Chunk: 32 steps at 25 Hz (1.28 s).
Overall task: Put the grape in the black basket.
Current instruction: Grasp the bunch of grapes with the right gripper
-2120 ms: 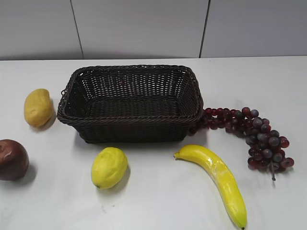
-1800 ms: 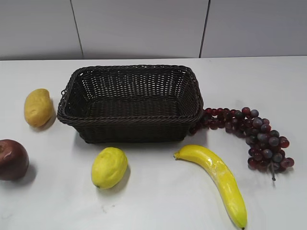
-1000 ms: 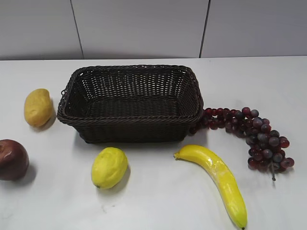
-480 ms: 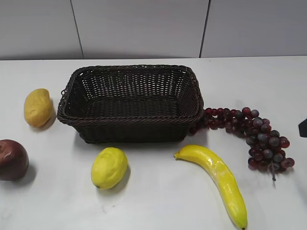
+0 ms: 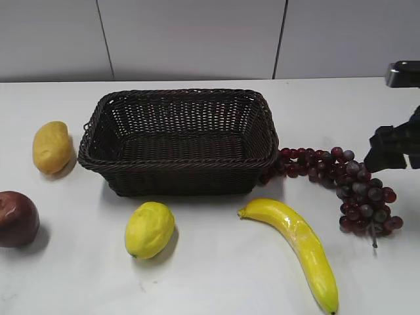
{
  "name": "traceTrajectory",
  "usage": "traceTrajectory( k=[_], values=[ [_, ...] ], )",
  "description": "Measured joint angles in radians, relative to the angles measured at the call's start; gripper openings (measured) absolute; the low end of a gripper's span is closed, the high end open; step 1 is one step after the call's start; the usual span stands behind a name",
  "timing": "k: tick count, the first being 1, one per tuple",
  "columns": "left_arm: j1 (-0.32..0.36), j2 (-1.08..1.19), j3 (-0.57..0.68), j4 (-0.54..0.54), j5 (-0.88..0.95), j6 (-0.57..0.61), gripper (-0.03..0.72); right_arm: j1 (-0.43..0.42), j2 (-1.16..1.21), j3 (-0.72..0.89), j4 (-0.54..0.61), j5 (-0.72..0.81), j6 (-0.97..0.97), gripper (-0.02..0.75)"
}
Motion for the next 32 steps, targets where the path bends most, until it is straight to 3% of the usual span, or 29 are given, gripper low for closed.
traceTrajectory(
  k=[5,19,21,25,32],
  values=[
    [0.000,0.000,0.000,0.000,0.000,0.000,0.229,0.048,0.120,-0.054,-0.007,-0.047,-0.009,0.596],
    [0.000,0.000,0.000,0.000,0.000,0.000,0.227,0.053,0.368,-0.112,-0.015,-0.132,-0.013,0.585],
    [0.000,0.000,0.000,0.000,0.000,0.000,0.227,0.053,0.368,-0.115,-0.015,-0.131,-0.013,0.524],
    [0.000,0.000,0.000,0.000,0.000,0.000,0.229,0.053,0.370,-0.136,-0.014,-0.081,-0.013,0.301],
    [0.000,0.000,0.000,0.000,0.000,0.000,0.231,0.053,0.327,-0.238,-0.015,0.101,-0.014,0.302]
  ],
)
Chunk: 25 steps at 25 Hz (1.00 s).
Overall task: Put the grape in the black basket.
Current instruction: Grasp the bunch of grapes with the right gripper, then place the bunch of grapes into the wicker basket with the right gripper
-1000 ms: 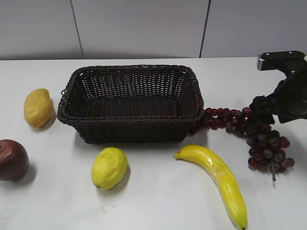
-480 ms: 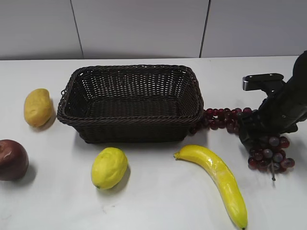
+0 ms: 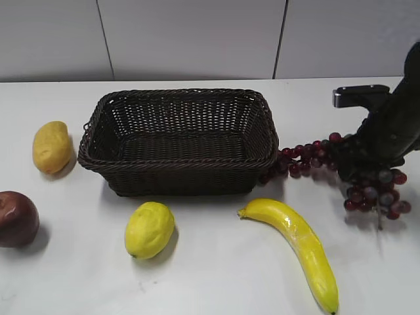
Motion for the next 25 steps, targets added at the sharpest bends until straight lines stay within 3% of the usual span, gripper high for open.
traceTrajectory(
  k=[7,12,18,25],
  values=[
    [0.000,0.000,0.000,0.000,0.000,0.000,0.233,0.000,-0.152,-0.173,0.008,0.174,0.000,0.300],
    [0.000,0.000,0.000,0.000,0.000,0.000,0.233,0.026,-0.256,-0.302,0.018,0.202,-0.001,0.300],
    [0.000,0.000,0.000,0.000,0.000,0.000,0.233,0.158,-0.296,-0.440,0.054,0.193,-0.039,0.300],
    [0.000,0.000,0.000,0.000,0.000,0.000,0.233,0.316,-0.252,-0.461,0.071,0.056,-0.045,0.300]
  ],
)
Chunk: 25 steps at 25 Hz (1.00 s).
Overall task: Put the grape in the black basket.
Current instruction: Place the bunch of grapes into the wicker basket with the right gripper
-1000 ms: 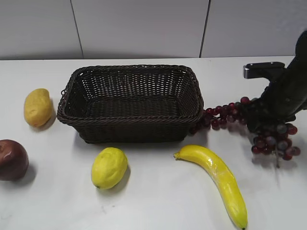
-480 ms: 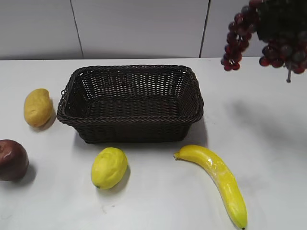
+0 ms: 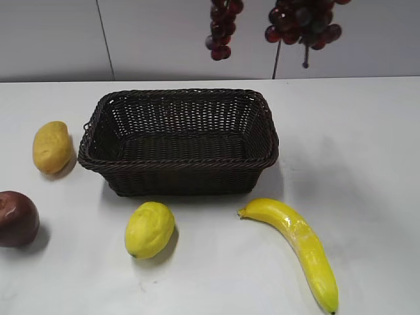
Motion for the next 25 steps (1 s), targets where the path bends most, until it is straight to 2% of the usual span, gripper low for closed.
traceTrajectory(
  k=[8,17,19,21,22,25],
  values=[
    [0.000,0.000,0.000,0.000,0.000,0.000,0.233,0.097,0.211,0.000,0.001,-0.085,-0.001,0.300],
    [0.000,0.000,0.000,0.000,0.000,0.000,0.233,0.114,0.431,0.000,0.001,-0.179,-0.001,0.306],
    [0.000,0.000,0.000,0.000,0.000,0.000,0.233,0.114,0.446,0.000,0.001,-0.180,-0.001,0.409],
    [0.000,0.000,0.000,0.000,0.000,0.000,0.232,0.114,0.447,-0.002,0.001,-0.187,-0.003,0.573],
    [0.000,0.000,0.000,0.000,0.000,0.000,0.232,0.114,0.447,-0.007,0.001,-0.187,-0.003,0.606],
    [0.000,0.000,0.000,0.000,0.000,0.000,0.232,0.114,0.446,-0.042,0.000,-0.145,-0.003,0.620]
  ],
)
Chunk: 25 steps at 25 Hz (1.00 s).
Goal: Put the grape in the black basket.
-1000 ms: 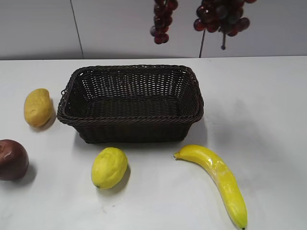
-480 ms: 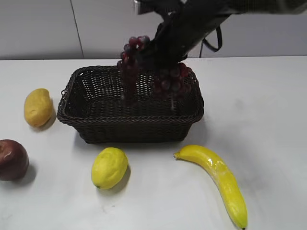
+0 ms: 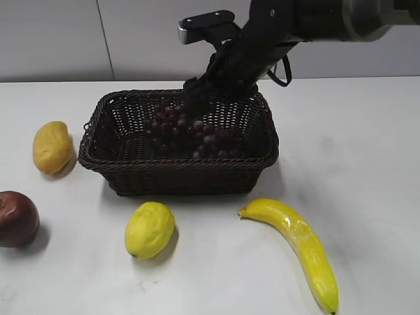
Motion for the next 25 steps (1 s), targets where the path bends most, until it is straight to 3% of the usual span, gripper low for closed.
traceTrajectory(
  k=[11,17,25],
  values=[
    [0.000,0.000,0.000,0.000,0.000,0.000,0.229,0.000,-0.148,-0.218,-0.098,0.418,0.000,0.625],
    [0.000,0.000,0.000,0.000,0.000,0.000,0.229,0.000,-0.307,-0.246,-0.166,0.630,0.009,0.625],
    [0.000,0.000,0.000,0.000,0.000,0.000,0.228,0.000,-0.500,-0.172,-0.237,0.677,0.111,0.617]
  ],
)
